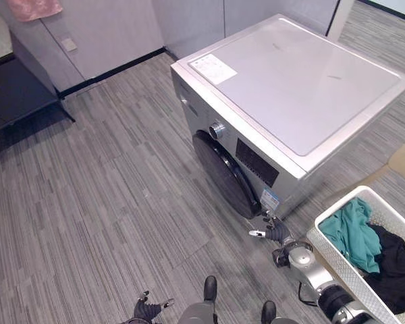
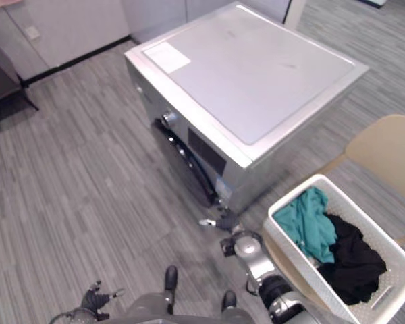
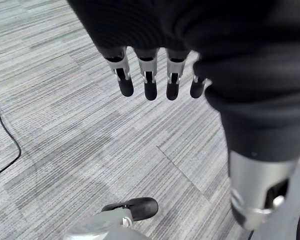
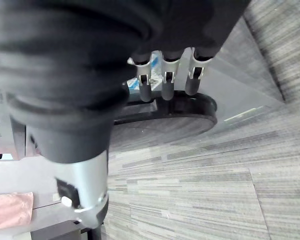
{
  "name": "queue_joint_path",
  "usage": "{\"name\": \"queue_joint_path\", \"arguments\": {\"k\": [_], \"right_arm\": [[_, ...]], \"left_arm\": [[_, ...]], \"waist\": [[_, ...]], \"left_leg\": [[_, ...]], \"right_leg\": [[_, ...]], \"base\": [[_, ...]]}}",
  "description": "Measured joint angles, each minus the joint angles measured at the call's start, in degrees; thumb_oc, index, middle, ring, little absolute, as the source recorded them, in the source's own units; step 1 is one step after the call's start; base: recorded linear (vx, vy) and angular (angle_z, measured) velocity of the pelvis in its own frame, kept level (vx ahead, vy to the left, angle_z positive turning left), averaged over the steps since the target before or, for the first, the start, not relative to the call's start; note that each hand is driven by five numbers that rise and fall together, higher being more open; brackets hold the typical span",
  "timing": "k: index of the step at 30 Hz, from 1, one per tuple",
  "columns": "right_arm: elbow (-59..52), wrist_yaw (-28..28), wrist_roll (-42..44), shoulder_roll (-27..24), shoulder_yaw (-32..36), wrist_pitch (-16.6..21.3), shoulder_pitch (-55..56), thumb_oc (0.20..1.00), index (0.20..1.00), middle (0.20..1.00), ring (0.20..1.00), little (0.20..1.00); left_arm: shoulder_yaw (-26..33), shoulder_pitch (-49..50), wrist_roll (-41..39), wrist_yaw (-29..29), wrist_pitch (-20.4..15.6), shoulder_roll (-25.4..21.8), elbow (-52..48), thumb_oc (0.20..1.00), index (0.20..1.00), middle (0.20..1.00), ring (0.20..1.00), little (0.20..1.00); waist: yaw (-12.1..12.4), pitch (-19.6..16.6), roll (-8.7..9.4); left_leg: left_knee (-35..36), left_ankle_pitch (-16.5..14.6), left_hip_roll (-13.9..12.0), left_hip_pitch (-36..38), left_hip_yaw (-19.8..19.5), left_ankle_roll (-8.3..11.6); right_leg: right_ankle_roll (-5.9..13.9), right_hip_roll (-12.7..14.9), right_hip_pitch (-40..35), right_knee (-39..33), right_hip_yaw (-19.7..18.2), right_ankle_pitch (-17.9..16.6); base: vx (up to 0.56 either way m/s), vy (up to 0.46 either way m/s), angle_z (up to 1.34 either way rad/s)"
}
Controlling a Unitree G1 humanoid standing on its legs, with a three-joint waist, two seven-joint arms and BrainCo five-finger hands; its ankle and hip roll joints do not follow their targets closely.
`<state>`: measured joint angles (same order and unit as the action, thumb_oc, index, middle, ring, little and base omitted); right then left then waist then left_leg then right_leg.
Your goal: Grab the laundry basket,head to the washer,open it,put in the laundry and shut it.
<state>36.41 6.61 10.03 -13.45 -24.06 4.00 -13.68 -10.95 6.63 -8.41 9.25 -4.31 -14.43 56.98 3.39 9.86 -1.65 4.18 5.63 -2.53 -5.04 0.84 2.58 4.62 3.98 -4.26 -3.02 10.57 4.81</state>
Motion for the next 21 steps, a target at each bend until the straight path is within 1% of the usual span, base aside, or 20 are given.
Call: {"name": "queue_joint_path", "arguments": {"k": [4, 8, 10, 11, 13, 14, 15, 17, 20, 21], "right_arm": [[-0.3, 2.4, 0.0, -0.4, 0.9, 0.0, -4.9, 1.0, 1.0, 1.0, 1.0, 1.0], [-0.4, 4.8, 0.0, -0.1, 1.0, 0.1, -7.3, 1.0, 1.0, 1.0, 1.0, 1.0], [-0.4, 5.4, 0.0, 0.0, 1.0, 0.1, -8.5, 1.0, 1.0, 1.0, 1.0, 1.0], [0.4, 5.8, 0.1, 0.3, 0.9, 0.1, -9.7, 1.0, 1.0, 1.0, 1.0, 1.0], [1.2, 7.0, 0.2, 0.7, 0.9, 0.3, -11.1, 1.0, 1.0, 1.0, 1.0, 1.0], [2.4, 7.3, 1.3, 0.7, 0.9, 0.9, -12.6, 1.0, 1.0, 1.0, 1.0, 1.0], [3.3, 7.4, 2.0, 0.7, 1.0, 0.8, -13.5, 1.0, 1.0, 1.0, 1.0, 1.0], [5.4, 7.5, 4.2, 0.7, 0.8, 0.7, -16.8, 1.0, 1.0, 1.0, 1.0, 1.0], [5.3, 7.7, 6.0, 1.1, 0.6, 0.8, -20.7, 1.0, 1.0, 1.0, 1.0, 1.0], [5.3, 8.2, 6.5, 1.3, 0.0, 0.8, -22.4, 1.0, 1.0, 1.0, 1.0, 1.0]], "left_arm": [[-0.1, -0.9, 0.1, 0.4, -0.2, -0.3, -1.1, 1.0, 1.0, 1.0, 1.0, 1.0], [-0.6, -1.8, 0.0, 1.0, -0.7, -0.8, -4.5, 1.0, 1.0, 1.0, 1.0, 1.0], [-0.6, -2.2, -0.1, 1.2, -0.7, -1.2, -5.0, 1.0, 1.0, 1.0, 1.0, 1.0], [-1.3, -2.3, -0.4, 1.5, -0.7, -1.8, -5.6, 1.0, 1.0, 1.0, 1.0, 1.0], [-2.2, -2.6, -0.4, 1.9, -0.8, -2.6, -6.5, 1.0, 1.0, 1.0, 1.0, 1.0], [-2.3, -3.1, -0.5, 2.0, -0.9, -3.1, -7.1, 1.0, 1.0, 1.0, 1.0, 1.0], [-2.3, -3.5, -0.5, 2.0, -0.9, -3.1, -7.2, 1.0, 1.0, 1.0, 1.0, 1.0], [-2.6, -4.5, -0.6, 2.1, -1.3, -3.8, -8.2, 1.0, 1.0, 1.0, 1.0, 1.0], [-2.7, -5.3, -2.7, 2.2, -2.1, -4.3, -9.8, 1.0, 1.0, 1.0, 1.0, 1.0], [-2.8, -6.2, -2.8, 2.2, -2.1, -4.3, -9.9, 1.0, 1.0, 1.0, 1.0, 1.0]], "waist": [[0.5, 0.0, 0.36], [2.2, 0.5, 0.83], [2.4, 1.9, 1.24], [3.1, 2.7, 1.49], [3.2, 3.1, 1.83], [3.6, 4.5, 2.03], [3.8, 5.1, 2.0], [5.0, 6.5, 2.0], [5.8, 7.9, 1.91], [6.5, 8.6, 1.89]], "left_leg": [[-0.1, 0.2, -0.1, -2.1, 0.0, 0.13], [-0.2, 0.5, -0.2, -5.7, 0.0, 0.19], [-0.1, 0.6, -0.1, -5.9, 0.0, 0.1], [-0.1, 0.6, 0.0, -6.1, 0.1, 0.1], [-0.1, 0.7, 0.0, -7.3, 0.1, 0.15], [-0.1, 0.9, 0.0, -7.9, 0.1, 0.01], [-0.1, 1.0, 0.0, -7.9, 0.1, -0.01], [-0.2, 1.0, 0.1, -8.5, 0.1, 0.02], [-0.2, 1.3, 0.0, -9.8, 0.1, 0.06], [-0.2, 1.3, 0.2, -9.8, 0.0, 0.06]], "right_leg": [[0.01, -0.2, 1.4, -0.5, 0.2, -0.3], [0.05, -0.3, 5.0, -0.4, 0.1, -0.6], [0.04, -0.2, 5.3, -0.4, 0.1, -0.8], [0.05, -0.1, 5.6, -0.4, 0.0, -0.8], [0.07, -0.1, 6.7, -0.4, 0.0, -0.9], [0.17, -0.1, 7.3, -0.4, 0.0, -1.1], [0.22, -0.1, 7.3, -0.5, 0.0, -1.2], [0.33, 0.0, 8.0, -0.5, -0.1, -1.2], [0.23, 0.0, 9.1, -0.5, -0.1, -1.6], [0.23, 0.1, 9.1, -0.5, 0.0, -1.6]], "base": [[-0.04, 0.05, 0.03], [-0.02, 0.04, 0.0], [-0.02, 0.044, 0.0], [-0.02, 0.034, -0.03], [-0.01, 0.038, -0.02], [-0.01, 0.045, 0.01], [-0.01, 0.04, 0.0], [0.0, 0.017, -0.01], [-0.01, 0.032, 0.01], [0.0, 0.0, 0.0]]}}
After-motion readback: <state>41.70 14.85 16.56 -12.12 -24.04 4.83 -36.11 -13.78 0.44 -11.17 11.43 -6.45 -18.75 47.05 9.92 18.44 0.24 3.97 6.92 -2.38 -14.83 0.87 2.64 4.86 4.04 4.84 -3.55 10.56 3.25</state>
